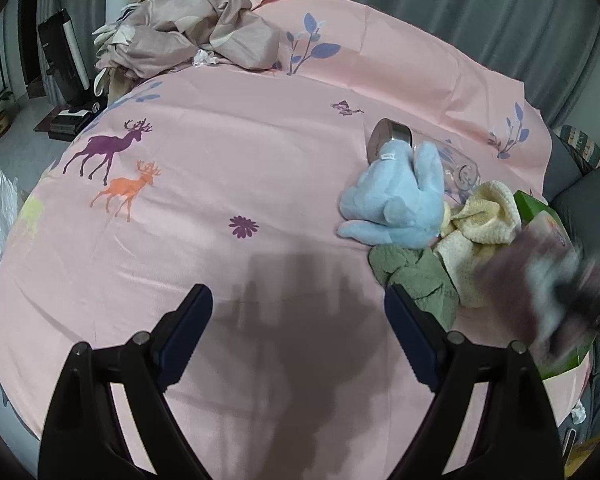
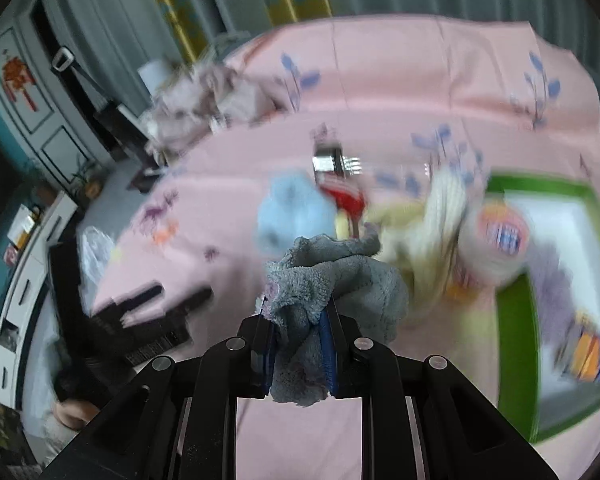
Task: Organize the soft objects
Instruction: 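Grasp the grey fluffy towel with the right tool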
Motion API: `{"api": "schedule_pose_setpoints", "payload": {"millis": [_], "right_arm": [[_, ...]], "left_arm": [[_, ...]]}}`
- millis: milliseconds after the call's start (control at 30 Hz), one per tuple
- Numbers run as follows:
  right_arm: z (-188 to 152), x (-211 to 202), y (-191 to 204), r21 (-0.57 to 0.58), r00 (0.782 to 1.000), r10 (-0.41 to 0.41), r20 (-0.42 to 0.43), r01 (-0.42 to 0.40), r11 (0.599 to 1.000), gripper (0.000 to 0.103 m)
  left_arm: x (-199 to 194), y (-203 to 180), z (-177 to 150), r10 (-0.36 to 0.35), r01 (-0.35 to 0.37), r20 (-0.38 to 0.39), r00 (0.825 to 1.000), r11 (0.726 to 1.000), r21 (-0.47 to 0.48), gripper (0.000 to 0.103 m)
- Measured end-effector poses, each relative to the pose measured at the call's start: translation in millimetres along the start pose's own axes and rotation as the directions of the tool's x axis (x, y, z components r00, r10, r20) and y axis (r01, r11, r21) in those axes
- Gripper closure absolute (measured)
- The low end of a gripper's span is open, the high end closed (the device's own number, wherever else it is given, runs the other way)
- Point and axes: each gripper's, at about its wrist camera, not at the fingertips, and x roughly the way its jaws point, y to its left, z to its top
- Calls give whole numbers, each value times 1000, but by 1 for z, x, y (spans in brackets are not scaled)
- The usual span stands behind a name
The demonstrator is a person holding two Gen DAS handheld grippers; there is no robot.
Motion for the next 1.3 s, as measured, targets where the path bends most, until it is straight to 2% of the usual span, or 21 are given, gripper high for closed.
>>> {"api": "schedule_pose_setpoints", "payload": {"millis": [100, 133, 200, 233, 300, 333, 367, 400, 533, 600, 667, 733, 833, 900, 1000, 1067, 1167, 1300], "right_arm": [[-21, 28, -2, 12, 995, -63, -73, 64, 998, 83], [-26, 41, -4, 40, 991, -57, -119, 62, 997, 83], [-29, 53, -5, 66, 987, -22, -157, 33, 997, 83], [-31, 58, -5, 74, 984, -8, -176, 21, 997, 78], [-32, 65, -6, 68, 979, 1, -205, 13, 998, 58], [-32, 64, -5, 56, 979, -10, -202, 22, 998, 40], [-33, 60, -5, 49, 982, -19, -189, 28, 998, 29], [-34, 54, -5, 49, 986, -20, -168, 28, 998, 27], [-25, 17, -24, 127, 997, 28, -65, -20, 992, 26], [-23, 4, -37, 173, 999, 26, -23, -22, 985, 21], [-23, -4, -50, 216, 1000, 12, 2, -12, 976, 19], [-26, -4, -60, 245, 1000, 23, 5, -24, 969, 19], [-31, 7, -75, 302, 998, 61, -19, -52, 952, 19], [-33, 17, -73, 300, 998, 55, -37, -41, 953, 19], [-37, 30, -66, 298, 996, 68, -60, -47, 953, 19], [-37, 44, -59, 294, 992, 89, -93, -58, 954, 19], [-36, 53, -53, 257, 992, 47, -117, -15, 966, 19], [-35, 65, -54, 258, 988, 70, -138, -33, 966, 19]], "left_arm": [[1, 0, -1, 7, -7, -6, 1000, 1000, 4, 16], [2, 0, -1, 7, -7, -9, 1000, 1000, 1, 16], [1, 1, -1, 1, -1, -13, 1000, 1000, -3, 16], [1, 2, -1, 1, -1, -13, 1000, 1000, -5, 16], [1, 2, -2, 4, -4, -13, 1000, 1000, -6, 16], [2, 2, -2, 3, -3, -16, 1000, 1000, -5, 16], [2, 3, -2, 2, -2, -19, 1000, 1000, -6, 16], [2, 3, -2, -2, 2, -22, 1000, 1000, -9, 16], [-2, 1, -2, -63, 62, -29, 998, 998, -26, 17], [-4, -2, -3, -98, 97, -34, 995, 995, -23, 18], [-6, -8, -5, -157, 157, -50, 986, 988, -17, 25], [-6, -17, -8, -226, 227, -83, 971, 974, -2, 29], [-1, -34, -17, -321, 327, -160, 934, 945, 13, 36], [5, -47, -25, -350, 363, -208, 913, 931, 24, 36], [15, -60, -34, -336, 360, -253, 907, 932, 54, 36], [24, -66, -39, -315, 344, -281, 907, 937, 63, 45], [32, -64, -44, -315, 342, -312, 896, 939, 31, 54], [39, -64, -48, -296, 322, -319, 901, 946, 31, 64]]}}
